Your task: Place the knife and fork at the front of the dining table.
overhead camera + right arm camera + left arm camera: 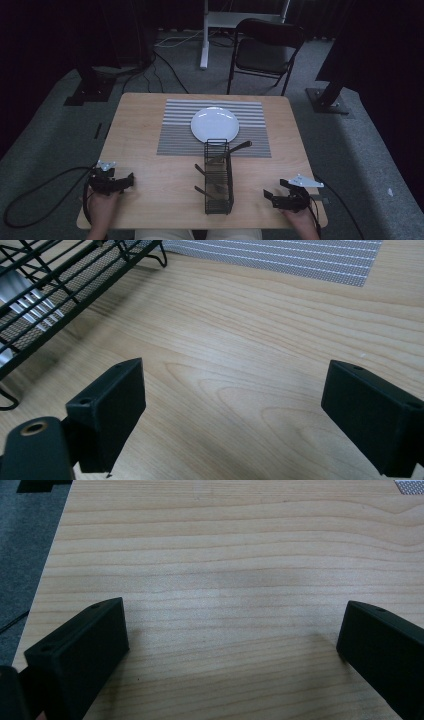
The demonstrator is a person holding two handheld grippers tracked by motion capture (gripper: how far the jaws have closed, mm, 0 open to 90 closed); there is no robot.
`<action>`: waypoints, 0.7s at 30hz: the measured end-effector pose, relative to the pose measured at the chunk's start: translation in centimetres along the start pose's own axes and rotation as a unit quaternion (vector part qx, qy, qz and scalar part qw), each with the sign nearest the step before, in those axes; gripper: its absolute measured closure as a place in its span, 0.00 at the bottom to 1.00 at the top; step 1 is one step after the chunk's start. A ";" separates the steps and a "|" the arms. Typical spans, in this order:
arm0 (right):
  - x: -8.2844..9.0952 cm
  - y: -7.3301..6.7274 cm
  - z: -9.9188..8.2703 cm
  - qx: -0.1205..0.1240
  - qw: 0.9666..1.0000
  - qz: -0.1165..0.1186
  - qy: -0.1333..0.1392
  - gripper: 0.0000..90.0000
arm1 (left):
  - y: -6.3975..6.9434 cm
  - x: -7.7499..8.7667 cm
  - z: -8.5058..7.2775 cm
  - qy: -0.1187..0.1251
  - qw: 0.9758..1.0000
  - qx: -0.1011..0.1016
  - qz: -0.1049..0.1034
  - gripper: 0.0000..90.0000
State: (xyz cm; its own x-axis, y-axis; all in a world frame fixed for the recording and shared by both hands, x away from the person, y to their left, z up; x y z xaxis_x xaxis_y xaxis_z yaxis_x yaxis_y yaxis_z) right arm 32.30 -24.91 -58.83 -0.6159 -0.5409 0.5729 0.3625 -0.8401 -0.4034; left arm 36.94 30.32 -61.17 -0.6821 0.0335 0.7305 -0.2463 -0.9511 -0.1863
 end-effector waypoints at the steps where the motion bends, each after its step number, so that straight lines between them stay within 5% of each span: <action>1: 0.0 0.0 -0.1 -0.001 1.000 0.000 0.000 0.11 | 0.0 0.0 0.0 0.000 1.000 0.001 0.001 0.00; 12: -0.6 -0.9 0.1 -0.003 1.000 0.008 -0.009 0.11 | 0.0 0.0 -0.1 0.000 1.000 0.001 0.001 0.00; 21: -0.3 -3.1 3.2 0.006 0.999 0.034 0.022 0.11 | 0.0 0.0 -0.1 0.000 1.000 0.001 0.001 0.00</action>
State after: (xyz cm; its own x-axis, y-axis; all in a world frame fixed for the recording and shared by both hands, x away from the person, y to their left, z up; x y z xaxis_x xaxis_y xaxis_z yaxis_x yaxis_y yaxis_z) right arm 33.54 -22.26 -55.48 -0.6200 -0.5945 0.5120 0.4131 -0.8022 -0.4311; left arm 36.87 30.33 -61.18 -0.6824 0.0312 0.7303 -0.2429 -0.9520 -0.1862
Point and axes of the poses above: each handheld gripper's, and its own axes: x roughly backward along the jaws, z roughly out of its top, y roughly to its right, the point moved 9 cm from there along -x, roughly forward along the jaws, and after that the axes turned 15 degrees about -x, right-handed, at the moved point
